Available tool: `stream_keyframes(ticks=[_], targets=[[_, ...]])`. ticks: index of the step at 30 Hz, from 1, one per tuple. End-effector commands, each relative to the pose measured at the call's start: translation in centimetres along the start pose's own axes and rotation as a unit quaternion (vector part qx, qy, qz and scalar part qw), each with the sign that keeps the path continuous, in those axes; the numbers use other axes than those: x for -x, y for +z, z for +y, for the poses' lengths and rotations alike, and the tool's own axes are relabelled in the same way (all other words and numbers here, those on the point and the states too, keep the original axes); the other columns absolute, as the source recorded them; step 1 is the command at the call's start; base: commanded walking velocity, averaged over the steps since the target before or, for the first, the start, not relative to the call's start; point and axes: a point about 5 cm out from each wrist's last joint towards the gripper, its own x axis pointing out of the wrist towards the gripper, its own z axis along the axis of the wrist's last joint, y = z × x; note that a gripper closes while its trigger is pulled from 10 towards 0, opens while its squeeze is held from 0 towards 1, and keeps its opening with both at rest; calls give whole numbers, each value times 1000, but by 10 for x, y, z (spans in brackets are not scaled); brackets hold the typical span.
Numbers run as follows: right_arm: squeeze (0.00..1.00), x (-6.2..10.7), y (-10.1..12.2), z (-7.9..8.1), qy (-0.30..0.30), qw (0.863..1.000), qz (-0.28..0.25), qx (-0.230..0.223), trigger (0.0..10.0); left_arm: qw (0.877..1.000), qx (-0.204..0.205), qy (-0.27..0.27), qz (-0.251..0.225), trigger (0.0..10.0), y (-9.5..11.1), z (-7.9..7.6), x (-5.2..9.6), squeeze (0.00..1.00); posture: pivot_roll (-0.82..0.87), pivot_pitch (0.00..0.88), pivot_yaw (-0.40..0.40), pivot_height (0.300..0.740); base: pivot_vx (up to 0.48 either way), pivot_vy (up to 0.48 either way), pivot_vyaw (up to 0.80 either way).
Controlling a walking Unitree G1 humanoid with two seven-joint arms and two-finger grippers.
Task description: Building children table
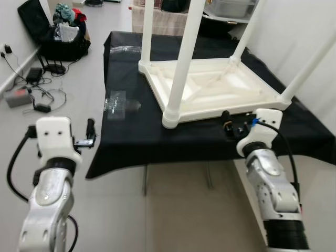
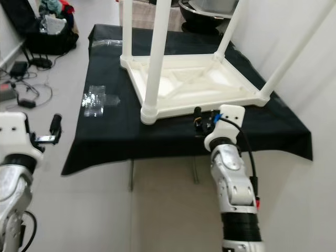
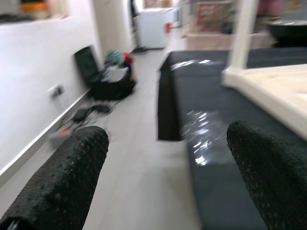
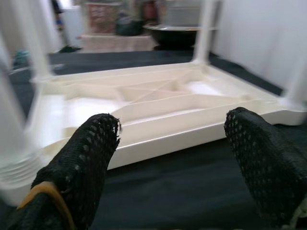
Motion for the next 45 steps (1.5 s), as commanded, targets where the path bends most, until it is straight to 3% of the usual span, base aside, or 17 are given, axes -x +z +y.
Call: stream_keyframes(ticks=[1, 18, 25, 29, 31, 36, 40, 45], targets=[[0, 3, -3, -11, -24, 1000, 2, -2, 10000, 1000, 3, -14, 6, 10000, -2, -5, -1, 0, 126, 100, -137, 740, 382, 0, 0], [0, 2, -1, -11, -35, 999, -1, -4, 10000, 1000, 6, -24, 4, 10000, 0, -12, 2, 0, 134, 107, -138, 740, 387, 0, 0], [0, 0, 3, -11, -32, 999, -7, -11, 10000, 1000, 19, -16, 4, 10000, 1, -12, 2, 0, 134, 111, -138, 740, 0, 0, 0], [0, -9, -6, -10, 39, 998, 14, -38, 10000, 999, 15, -37, 16, 10000, -5, -21, 7, 0, 132, 117, -139, 740, 0, 0, 0], [0, -9, -6, -10, 39, 998, 14, -38, 10000, 999, 15, -37, 16, 10000, -5, -21, 7, 0, 132, 117, -139, 740, 0, 0, 0], [0, -17, -6, -33, 52, 998, 13, -15, 10000, 997, 25, -56, 38, 10000, -13, -30, 14, 0, 131, 117, -142, 740, 0, 0, 0], [0, -24, 0, -55, 6, 1000, 7, 6, 10000, 994, 36, -81, 58, 10000, -21, -40, 22, 0, 130, 120, -143, 740, 0, 0, 595], [0, -29, 4, -66, -24, 1000, 7, 0, 10000, 990, 47, -106, 82, 10000, -30, -53, 33, 0, 131, 120, -143, 740, 0, 0, 0]])
